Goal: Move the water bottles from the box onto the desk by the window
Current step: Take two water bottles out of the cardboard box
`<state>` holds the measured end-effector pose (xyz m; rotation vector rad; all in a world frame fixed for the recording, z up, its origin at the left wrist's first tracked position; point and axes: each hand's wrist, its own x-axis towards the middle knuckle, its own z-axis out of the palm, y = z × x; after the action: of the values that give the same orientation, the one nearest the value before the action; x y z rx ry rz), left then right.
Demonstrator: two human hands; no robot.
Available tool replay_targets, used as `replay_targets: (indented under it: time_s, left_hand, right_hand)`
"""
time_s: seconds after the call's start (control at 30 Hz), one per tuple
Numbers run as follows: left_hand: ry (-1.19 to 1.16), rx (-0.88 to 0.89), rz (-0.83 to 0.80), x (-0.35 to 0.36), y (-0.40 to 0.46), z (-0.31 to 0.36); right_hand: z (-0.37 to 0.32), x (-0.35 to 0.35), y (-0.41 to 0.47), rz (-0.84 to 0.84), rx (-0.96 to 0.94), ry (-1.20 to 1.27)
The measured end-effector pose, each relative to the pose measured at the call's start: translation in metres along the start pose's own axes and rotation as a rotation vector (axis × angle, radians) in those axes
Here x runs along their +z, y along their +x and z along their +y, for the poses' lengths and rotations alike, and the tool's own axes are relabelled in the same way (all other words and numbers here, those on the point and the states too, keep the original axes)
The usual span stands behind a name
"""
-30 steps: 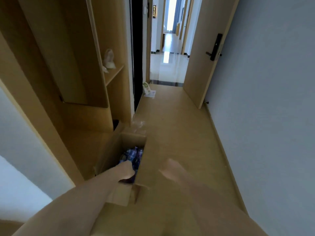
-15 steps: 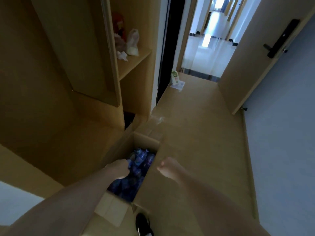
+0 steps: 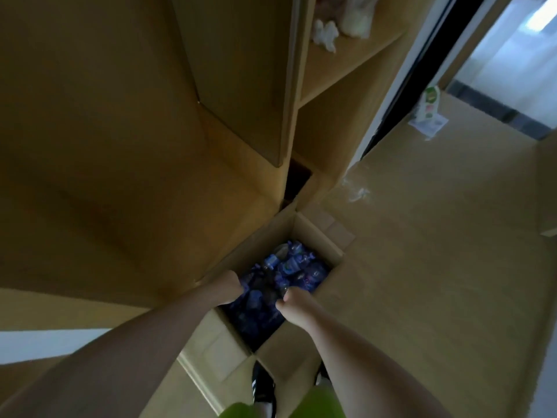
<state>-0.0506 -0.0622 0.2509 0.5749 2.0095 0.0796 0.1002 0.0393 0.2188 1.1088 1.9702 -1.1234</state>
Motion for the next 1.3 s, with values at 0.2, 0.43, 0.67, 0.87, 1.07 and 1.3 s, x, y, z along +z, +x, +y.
replay_targets:
  time_s: [0.2, 0.43, 0.67, 0.87, 1.07, 1.3]
  left_hand:
    - [-0.169, -0.160, -0.007, 0.029, 0.061, -0.011]
    - [-0.318, -0.223, -0.034, 0.090, 0.150, 0.002]
    - [-0.613, -0.281, 0.023, 0.139, 0.254, 0.014]
    - [-0.661, -0.287, 0.086, 0.183, 0.331, 0.002]
    - [-0.690, -0.315, 0.081, 0.230, 0.381, -0.018]
    - [-0.797, -0.420, 0.063, 0.276, 0.415, -0.042]
  right_hand:
    - [0.008, 0.013, 0.072, -0.117, -0.038, -0.131]
    - [0.045, 0.000, 0.168, -0.207, -0.114, -0.399]
    - [0.085, -0.025, 0.296, -0.171, -0.202, -0.649]
    - [0.112, -0.036, 0.415, -0.138, -0.277, -0.857]
    - [0.125, 0.006, 0.494, -0.111, -0.371, -0.944]
    - [0.163, 0.046, 0.538, 0.031, -0.239, -1.355]
